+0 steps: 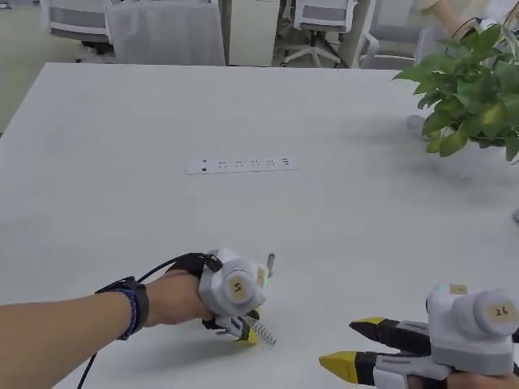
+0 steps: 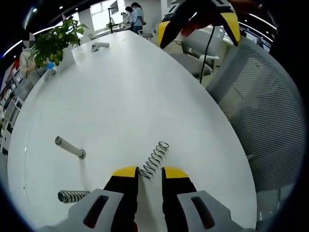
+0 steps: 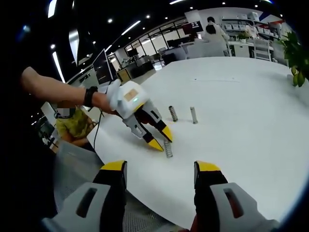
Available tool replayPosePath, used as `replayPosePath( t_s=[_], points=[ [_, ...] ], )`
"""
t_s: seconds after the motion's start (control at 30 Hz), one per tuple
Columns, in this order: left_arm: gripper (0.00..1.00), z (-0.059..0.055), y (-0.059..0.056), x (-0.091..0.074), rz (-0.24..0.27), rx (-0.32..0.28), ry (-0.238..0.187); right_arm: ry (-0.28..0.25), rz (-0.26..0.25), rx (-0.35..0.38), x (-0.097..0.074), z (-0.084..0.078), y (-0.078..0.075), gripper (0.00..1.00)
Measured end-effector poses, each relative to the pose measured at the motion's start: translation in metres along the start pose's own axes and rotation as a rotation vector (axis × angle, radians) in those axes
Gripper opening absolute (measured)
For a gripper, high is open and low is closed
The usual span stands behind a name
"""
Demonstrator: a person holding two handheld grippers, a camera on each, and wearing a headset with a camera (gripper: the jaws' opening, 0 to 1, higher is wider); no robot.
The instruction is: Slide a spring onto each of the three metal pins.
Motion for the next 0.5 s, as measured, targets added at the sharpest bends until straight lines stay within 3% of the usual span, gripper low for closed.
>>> replayPosePath(
  t_s=[0.2,0.5],
  points=[
    [0.04,-0.003,-0.006,-0.002,0.001,-0.019,-0.002,-0.002,0.000,-0.001,-0.001,0.001,-0.001,0.54],
    [0.04,-0.011,-0.008,-0.007,0.014,-0.058,0.014,0.004,0.007,-0.014,0.001,0.000,0.004,0.55]
  ],
)
Point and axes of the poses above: the centre of the closed fingertips' face, and the gripper's own axes: x roughly forward along the fingers, y roughly to its left, z roughly out of its top, the point moved 1 cm from there along -x, roughly backward along the fingers, and after that the axes turned 1 degree about y, right-handed, at the moved point
